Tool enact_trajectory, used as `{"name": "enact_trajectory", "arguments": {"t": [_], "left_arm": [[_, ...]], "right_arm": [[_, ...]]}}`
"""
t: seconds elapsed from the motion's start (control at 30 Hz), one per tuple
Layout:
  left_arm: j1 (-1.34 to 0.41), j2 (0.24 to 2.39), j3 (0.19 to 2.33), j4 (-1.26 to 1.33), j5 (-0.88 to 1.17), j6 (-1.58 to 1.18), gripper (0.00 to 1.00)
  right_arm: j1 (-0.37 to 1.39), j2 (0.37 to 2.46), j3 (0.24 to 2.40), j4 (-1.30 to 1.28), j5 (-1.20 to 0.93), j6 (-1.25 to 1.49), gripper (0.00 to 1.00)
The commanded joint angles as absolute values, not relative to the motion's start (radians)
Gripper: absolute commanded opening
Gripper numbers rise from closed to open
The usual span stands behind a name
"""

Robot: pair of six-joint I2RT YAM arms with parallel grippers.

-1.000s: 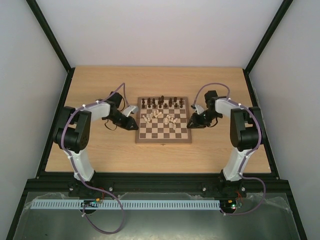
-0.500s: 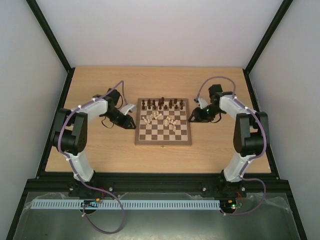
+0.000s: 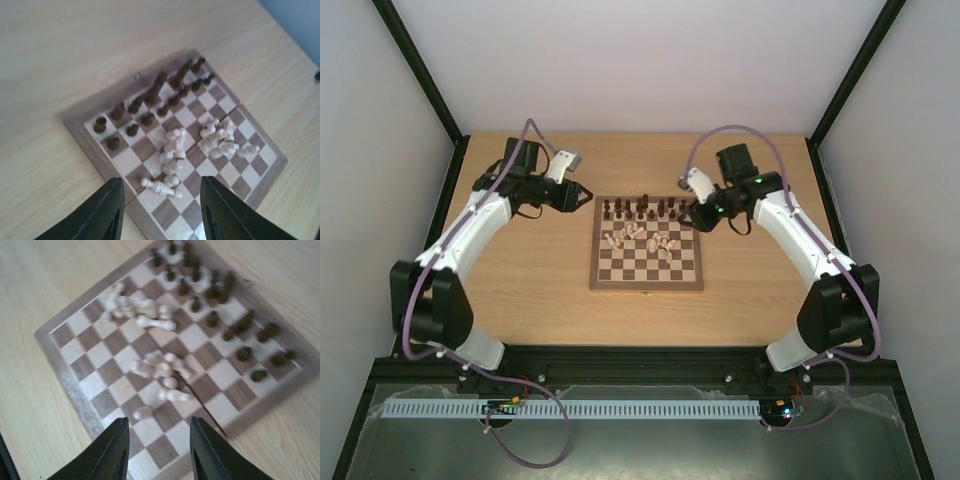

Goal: Set up the chess pieces on the board

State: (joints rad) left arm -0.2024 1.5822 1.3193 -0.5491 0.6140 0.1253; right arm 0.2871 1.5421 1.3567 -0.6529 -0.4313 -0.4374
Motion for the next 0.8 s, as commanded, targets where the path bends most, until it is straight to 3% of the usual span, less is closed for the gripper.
{"name": "enact_trajectory", "arguments": {"t": [0.0, 0.23, 0.77], "left_arm": [[-0.206, 1.424, 1.180, -0.231, 0.528, -0.013, 0.47], [-0.175, 1.309, 0.973, -0.048, 0.461, -0.218, 0.59], [-0.097, 1.273, 0.855, -0.017, 0.496, -0.286, 0.63]], "right_arm": [[0.413, 1.534, 1.320, -0.687, -0.341, -0.642, 0.34], [0.525, 1.651, 1.342, -0.735, -0.237, -0.627, 0.35], [0.532, 1.799, 1.345, -0.751, -0.148, -0.566, 0.42]]}}
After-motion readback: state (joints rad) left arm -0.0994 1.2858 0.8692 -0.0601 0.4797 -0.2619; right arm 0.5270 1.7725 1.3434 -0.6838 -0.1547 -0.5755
